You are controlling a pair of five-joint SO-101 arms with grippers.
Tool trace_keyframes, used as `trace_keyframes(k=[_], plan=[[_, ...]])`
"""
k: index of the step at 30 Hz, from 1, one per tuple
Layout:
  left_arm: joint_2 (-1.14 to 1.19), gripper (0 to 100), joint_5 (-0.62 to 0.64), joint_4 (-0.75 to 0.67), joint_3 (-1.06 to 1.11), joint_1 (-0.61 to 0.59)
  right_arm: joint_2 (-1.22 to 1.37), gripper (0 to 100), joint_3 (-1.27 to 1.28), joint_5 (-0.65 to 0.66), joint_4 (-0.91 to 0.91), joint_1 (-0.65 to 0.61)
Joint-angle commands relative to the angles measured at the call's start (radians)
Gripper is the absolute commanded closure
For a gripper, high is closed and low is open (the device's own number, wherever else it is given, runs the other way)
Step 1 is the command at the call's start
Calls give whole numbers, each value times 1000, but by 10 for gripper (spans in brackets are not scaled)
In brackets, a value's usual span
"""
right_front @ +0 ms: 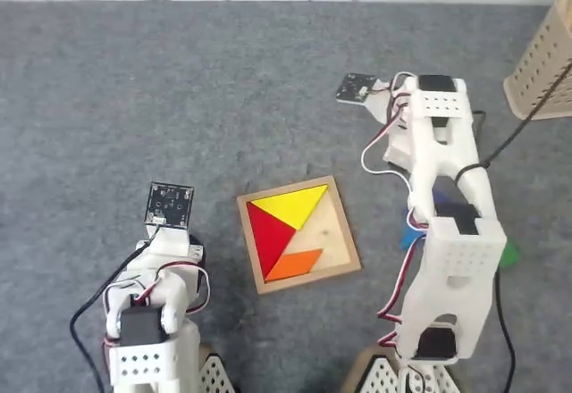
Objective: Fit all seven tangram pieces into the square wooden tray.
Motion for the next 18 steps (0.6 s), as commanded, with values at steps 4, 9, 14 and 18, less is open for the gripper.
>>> trace_keyframes(k=[4,9,14,18], plan=[[-23,929,8,0,-8,2,61,789,6,31,-36,-15],[-23,929,8,0,-8,2,111,924,3,-12,-24,-48],[-23,929,8,0,-8,2,97,990,-21,-238,-4,-50],[-23,929,8,0,-8,2,38,993,-46,-503,58,-59]])
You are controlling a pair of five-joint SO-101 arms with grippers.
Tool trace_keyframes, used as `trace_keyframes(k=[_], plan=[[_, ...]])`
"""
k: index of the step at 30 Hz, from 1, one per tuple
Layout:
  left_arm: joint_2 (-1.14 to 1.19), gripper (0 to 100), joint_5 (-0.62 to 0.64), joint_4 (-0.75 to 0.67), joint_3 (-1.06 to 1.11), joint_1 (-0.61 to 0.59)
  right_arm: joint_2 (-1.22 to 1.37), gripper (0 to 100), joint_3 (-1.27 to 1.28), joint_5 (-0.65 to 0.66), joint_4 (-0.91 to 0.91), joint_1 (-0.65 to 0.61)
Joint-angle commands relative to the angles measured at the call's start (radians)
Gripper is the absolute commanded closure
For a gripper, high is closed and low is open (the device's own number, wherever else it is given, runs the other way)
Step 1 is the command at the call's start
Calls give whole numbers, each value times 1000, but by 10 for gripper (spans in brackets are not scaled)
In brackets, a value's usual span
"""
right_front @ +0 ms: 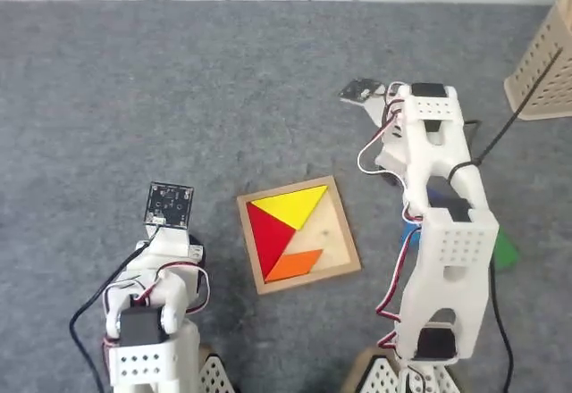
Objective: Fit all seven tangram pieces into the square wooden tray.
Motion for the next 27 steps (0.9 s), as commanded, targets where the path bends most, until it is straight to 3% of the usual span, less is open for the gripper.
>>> trace_keyframes(k=[1,5,13,16,20,27], plan=[[-23,929,8,0,-8,2,-93,993,-34,-262,64,-35],[-23,929,8,0,-8,2,-140,993,-37,-446,77,-64],[-23,929,8,0,-8,2,-209,993,-38,-578,157,-159],[-23,929,8,0,-8,2,-255,993,-32,-552,226,-229],[-23,929,8,0,-8,2,-332,993,15,-351,274,-337],[-23,929,8,0,-8,2,-499,993,350,-164,87,-437]])
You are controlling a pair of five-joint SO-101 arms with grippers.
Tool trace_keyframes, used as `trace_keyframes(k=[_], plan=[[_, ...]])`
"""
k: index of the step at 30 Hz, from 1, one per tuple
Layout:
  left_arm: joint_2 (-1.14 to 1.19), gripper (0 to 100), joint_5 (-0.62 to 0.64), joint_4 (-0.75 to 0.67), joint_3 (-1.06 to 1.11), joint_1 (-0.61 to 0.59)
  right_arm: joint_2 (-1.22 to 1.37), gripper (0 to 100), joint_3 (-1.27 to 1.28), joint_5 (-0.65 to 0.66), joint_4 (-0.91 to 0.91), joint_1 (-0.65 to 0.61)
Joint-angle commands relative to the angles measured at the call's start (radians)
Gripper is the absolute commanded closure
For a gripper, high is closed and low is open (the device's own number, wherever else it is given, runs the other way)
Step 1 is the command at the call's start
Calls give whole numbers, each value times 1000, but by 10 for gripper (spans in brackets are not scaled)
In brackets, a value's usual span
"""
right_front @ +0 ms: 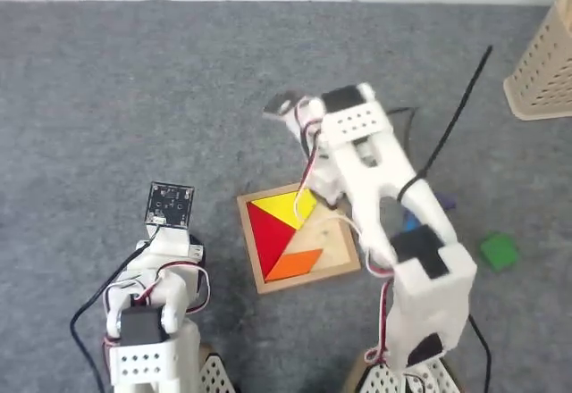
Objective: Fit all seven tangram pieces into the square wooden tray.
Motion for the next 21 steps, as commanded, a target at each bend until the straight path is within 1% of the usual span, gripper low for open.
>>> trace_keyframes(k=[1,4,7,12,17,21], plan=[[-23,929,8,0,-8,2,-154,993,157,98,-114,-58],[-23,929,8,0,-8,2,-226,993,301,160,-185,-117],[-23,929,8,0,-8,2,-282,993,388,170,-236,-148],[-23,929,8,0,-8,2,-309,993,433,181,-249,-163],[-23,929,8,0,-8,2,-308,993,523,235,-351,-243],[-23,929,8,0,-8,2,-308,993,552,235,-410,-246]])
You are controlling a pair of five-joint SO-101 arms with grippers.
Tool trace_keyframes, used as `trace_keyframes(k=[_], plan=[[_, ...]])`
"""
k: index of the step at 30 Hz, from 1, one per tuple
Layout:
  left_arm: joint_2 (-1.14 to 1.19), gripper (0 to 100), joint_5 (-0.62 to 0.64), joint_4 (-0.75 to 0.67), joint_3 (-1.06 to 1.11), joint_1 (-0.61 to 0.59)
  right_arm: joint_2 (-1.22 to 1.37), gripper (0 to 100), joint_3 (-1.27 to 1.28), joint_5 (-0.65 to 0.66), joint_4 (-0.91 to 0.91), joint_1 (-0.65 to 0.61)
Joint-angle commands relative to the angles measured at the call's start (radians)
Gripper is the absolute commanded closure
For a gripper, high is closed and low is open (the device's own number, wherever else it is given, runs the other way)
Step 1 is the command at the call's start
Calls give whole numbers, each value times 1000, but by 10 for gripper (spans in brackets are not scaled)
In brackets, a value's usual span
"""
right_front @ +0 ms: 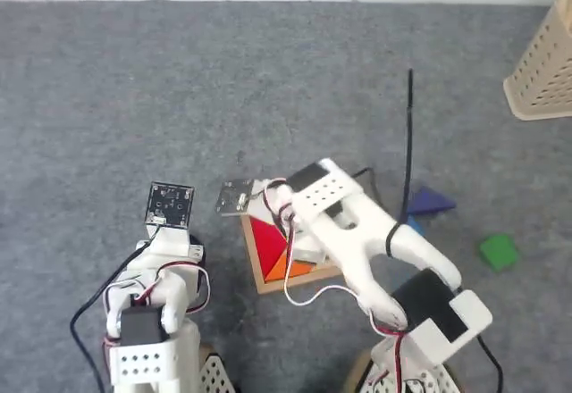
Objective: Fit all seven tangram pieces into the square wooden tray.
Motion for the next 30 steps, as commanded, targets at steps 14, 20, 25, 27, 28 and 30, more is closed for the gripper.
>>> trace_keyframes(k=[14,20,25,27,28,30], plan=[[-23,929,8,0,-8,2,-73,993,2,135,-87,-8],[-23,929,8,0,-8,2,-74,993,-2,196,-85,7],[-23,929,8,0,-8,2,-74,993,-2,255,-85,8],[-23,929,8,0,-8,2,-74,993,-2,267,-85,8],[-23,929,8,0,-8,2,-74,993,-2,267,-85,8],[-23,929,8,0,-8,2,-74,993,-3,267,-85,8]])
